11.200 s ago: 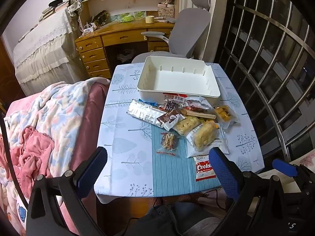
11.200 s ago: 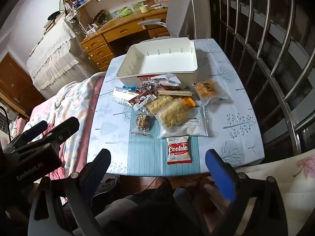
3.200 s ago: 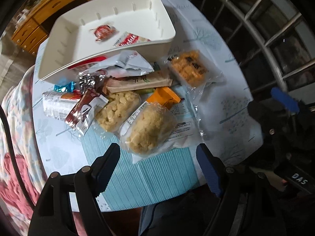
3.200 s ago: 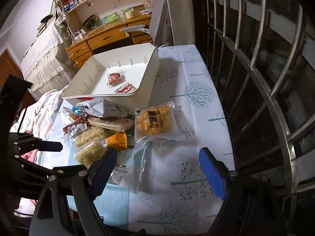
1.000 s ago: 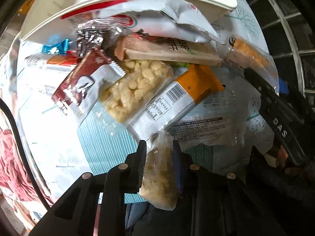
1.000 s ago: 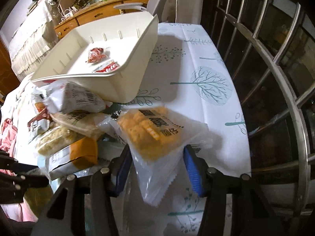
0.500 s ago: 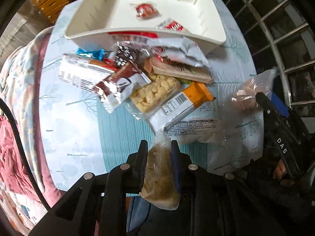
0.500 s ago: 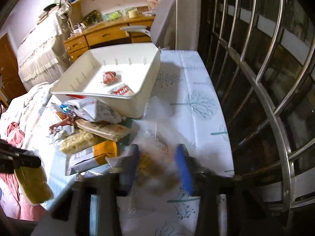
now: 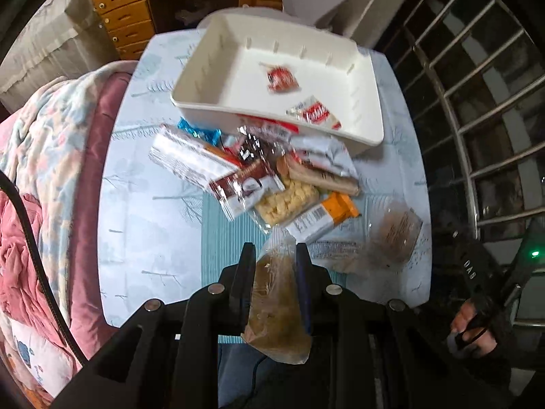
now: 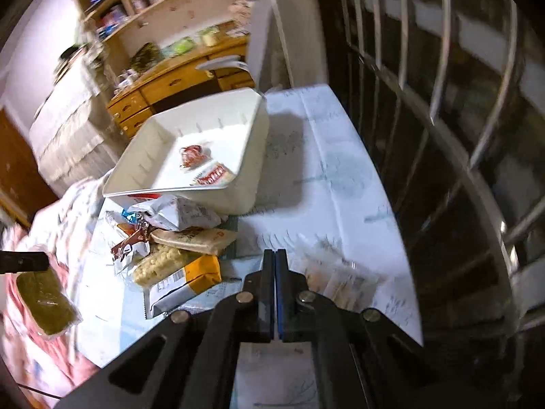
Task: Organize snacks
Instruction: 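Carry both packets over the white tray and open both tools to release them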
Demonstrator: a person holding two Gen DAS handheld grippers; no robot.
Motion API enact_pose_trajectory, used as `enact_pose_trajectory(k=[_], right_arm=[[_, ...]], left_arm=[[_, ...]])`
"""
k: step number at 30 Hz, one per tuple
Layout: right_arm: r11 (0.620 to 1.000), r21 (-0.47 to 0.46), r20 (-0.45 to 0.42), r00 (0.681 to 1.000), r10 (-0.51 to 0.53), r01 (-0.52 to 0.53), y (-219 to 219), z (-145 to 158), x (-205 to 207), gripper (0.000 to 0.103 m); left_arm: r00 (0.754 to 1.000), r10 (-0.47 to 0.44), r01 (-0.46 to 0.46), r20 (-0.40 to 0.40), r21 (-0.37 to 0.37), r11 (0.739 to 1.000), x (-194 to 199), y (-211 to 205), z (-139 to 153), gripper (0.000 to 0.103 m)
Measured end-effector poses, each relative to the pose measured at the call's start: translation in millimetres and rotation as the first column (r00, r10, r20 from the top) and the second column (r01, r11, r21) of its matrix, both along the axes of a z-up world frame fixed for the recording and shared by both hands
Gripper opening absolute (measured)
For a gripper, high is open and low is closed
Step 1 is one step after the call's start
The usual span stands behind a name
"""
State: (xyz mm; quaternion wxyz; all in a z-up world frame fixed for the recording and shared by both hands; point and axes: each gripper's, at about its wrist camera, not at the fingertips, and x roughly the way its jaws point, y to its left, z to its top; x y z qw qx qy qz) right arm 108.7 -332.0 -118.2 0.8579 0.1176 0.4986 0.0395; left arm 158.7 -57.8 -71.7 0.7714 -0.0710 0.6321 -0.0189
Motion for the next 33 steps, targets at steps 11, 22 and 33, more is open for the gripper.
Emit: enact_pose_trajectory(k=[11,22,33], right_arm=[[0.908,0.229,-0.279,0.917,-0.285,0.351,-40.1,-40.7,-14.7,0.054],[0.824,0.156,-0.478,0.772,-0.420,0.545,-33.7,-96.3,-2.5,0.083],[0.805,-0.031,-0.468,0.703,-0.535,0.592,-27.6,-122.0,18.0,0.090]], left_arm=[[0.998,-0.010,0.012,0.067,-0.022,1.000,42.6,24.5,31.4,0.021],[0.992,-0.091,0.094,0.085,-0.033,0.995,110.1,36.7,37.1,0.021],[0.987,-0.100,0.112,0.124,-0.093,0.989,186.2,48.3,15.2,0.021]])
